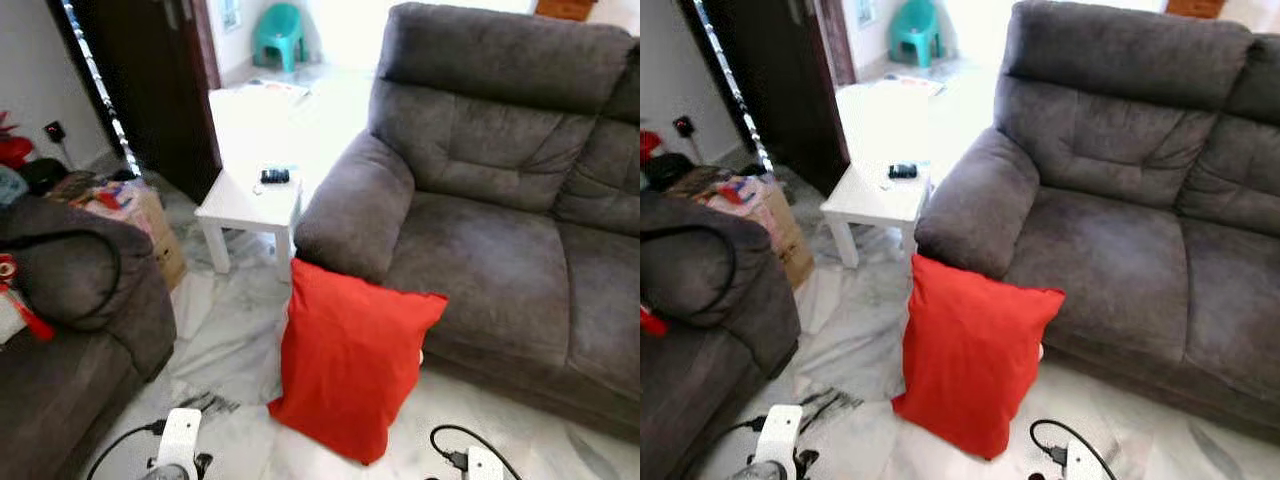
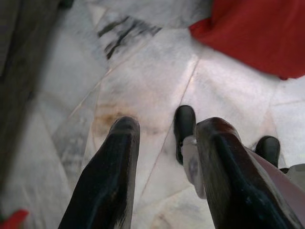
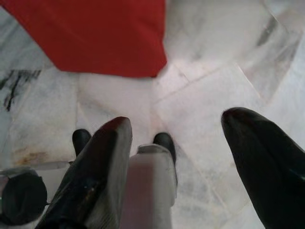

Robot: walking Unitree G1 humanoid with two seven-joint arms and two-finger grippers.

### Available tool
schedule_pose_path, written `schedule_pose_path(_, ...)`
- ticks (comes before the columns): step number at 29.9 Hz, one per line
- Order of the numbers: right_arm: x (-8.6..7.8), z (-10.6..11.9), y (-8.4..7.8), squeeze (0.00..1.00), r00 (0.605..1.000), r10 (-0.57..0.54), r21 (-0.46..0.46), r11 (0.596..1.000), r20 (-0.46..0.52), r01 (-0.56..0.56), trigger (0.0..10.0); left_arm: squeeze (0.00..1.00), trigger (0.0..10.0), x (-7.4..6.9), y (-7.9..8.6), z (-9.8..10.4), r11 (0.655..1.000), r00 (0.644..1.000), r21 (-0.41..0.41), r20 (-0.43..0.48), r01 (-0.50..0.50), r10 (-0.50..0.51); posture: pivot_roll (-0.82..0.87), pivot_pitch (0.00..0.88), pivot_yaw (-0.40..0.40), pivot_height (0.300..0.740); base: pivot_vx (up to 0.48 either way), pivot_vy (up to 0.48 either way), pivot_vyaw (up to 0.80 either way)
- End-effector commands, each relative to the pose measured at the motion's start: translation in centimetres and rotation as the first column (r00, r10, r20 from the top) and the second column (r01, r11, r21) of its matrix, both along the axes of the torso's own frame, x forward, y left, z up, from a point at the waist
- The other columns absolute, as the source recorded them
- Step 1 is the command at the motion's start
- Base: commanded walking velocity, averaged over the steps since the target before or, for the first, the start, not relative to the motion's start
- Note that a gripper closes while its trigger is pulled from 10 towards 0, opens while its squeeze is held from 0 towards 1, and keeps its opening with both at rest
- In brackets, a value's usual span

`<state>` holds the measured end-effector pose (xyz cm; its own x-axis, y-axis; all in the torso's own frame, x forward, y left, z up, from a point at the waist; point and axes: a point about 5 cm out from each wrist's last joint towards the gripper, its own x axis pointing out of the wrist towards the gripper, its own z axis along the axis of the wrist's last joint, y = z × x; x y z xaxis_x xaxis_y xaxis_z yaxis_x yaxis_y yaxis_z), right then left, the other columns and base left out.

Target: Move the pillow to the sofa from floor

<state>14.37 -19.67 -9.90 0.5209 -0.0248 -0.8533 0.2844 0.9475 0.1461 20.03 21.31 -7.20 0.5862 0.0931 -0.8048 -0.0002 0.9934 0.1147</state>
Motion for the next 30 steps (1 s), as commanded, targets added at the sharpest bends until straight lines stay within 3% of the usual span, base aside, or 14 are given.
schedule_pose_path(1, 0.87, 0.27, 0.39, 0.00, 1.000, 0.017, -0.005, 1.000, 0.020, -0.017, 10.0, 0.00, 10.0, -0.19, -0.10, -0.13, 1.000, 1.000, 0.009, -0.009, 0.008, -0.008, -0.01, 0.000, -0.031, 0.740, 0.000, -0.244, 0.80)
schedule_pose_path(6, 0.92, 0.27, 0.55, 0.00, 1.000, 0.012, 0.004, 1.000, 0.021, -0.012, 10.0, 0.00, 10.0, -0.18, -0.10, -0.12, 1.000, 1.000, 0.009, -0.007, 0.007, -0.007, -0.02, 0.000, -0.031, 0.740, 0.000, -0.243, 0.75)
schedule_pose_path(30, 0.84, 0.22, 0.62, 0.00, 1.000, 0.018, 0.004, 1.000, 0.014, -0.018, 10.0, 0.00, 10.0, -0.16, -0.17, -0.12, 1.000, 1.000, 0.007, -0.004, 0.006, -0.006, -0.02, 0.000, -0.033, 0.740, 0.000, -0.242, 0.00)
